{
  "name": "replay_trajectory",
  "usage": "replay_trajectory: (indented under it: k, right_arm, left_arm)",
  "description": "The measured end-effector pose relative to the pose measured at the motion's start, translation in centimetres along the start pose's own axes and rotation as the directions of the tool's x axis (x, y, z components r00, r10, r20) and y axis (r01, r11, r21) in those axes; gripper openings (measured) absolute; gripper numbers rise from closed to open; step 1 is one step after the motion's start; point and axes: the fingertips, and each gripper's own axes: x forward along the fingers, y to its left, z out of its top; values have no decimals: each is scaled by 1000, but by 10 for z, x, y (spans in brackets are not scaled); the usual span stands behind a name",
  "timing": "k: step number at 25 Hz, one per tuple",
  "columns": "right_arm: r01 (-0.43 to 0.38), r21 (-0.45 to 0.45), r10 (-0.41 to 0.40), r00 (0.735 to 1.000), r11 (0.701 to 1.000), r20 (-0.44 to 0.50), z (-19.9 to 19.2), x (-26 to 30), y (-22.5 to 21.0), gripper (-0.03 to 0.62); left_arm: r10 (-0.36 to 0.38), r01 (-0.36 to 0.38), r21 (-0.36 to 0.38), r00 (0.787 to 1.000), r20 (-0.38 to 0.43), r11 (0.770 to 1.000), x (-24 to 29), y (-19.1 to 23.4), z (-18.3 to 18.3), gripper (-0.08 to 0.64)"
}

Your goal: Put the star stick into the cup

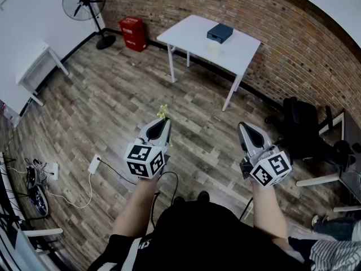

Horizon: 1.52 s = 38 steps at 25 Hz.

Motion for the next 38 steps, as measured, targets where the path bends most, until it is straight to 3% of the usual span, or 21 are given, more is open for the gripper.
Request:
replay_trajectory:
  k: [11, 18, 29, 38]
  right_arm:
    - [-17, 53, 18, 1000, 998, -20, -17, -26, -28, -3]
    - [-69, 0, 68, 993, 998, -100, -43, -51, -48, -2]
    - [-42, 51, 46, 996, 998, -79, -37, -51, -91, 0]
    - [-8, 80, 17, 993, 997, -117, -47, -4, -141, 0]
  left_arm:
    - [26, -23, 52, 998, -56, 998, 17, -30, -17, 20]
    - [23, -25, -17, 994, -108, 1000, 30, -63, -52, 20]
    - [4, -3, 6, 998, -68, 1000, 81, -78, -32, 20]
    - [-42, 42, -2, 997, -64, 999, 160, -53, -18, 20]
